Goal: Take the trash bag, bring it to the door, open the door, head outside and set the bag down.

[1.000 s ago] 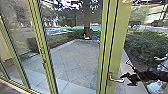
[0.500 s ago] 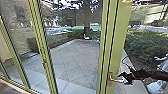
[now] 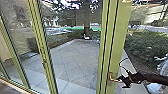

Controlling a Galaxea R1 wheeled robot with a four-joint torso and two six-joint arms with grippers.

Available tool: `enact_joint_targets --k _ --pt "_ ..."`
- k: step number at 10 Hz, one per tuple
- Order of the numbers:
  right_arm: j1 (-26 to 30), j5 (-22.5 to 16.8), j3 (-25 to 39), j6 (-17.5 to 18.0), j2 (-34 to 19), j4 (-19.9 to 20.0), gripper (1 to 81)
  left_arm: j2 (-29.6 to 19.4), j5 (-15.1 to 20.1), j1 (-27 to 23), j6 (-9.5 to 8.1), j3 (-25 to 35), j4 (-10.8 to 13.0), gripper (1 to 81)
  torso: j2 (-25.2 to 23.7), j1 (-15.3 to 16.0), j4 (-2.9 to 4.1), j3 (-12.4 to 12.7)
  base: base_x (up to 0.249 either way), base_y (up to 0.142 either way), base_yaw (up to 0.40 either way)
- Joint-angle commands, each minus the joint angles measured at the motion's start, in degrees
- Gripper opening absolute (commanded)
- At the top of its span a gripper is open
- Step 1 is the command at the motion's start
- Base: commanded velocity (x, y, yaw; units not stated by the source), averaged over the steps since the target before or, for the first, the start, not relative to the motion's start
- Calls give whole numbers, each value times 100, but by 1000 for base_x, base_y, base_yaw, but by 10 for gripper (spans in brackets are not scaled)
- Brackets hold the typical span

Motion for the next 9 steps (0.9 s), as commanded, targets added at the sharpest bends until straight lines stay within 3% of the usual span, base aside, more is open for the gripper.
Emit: enact_joint_targets --k 1,4,9 --pt "619 -192 -274 5 203 277 811 -6 485 -235 2 9 -72 10 0 0 0 0 0 0 0" --pt "337 -351 -662 5 406 295 811 11 458 -226 2 9 -72 10 0 0 0 0 0 0 0" --pt "-23 -930 -662 -22 519 216 811 81 370 -209 10 9 -29 10 0 -2 0 4 0 0 0"
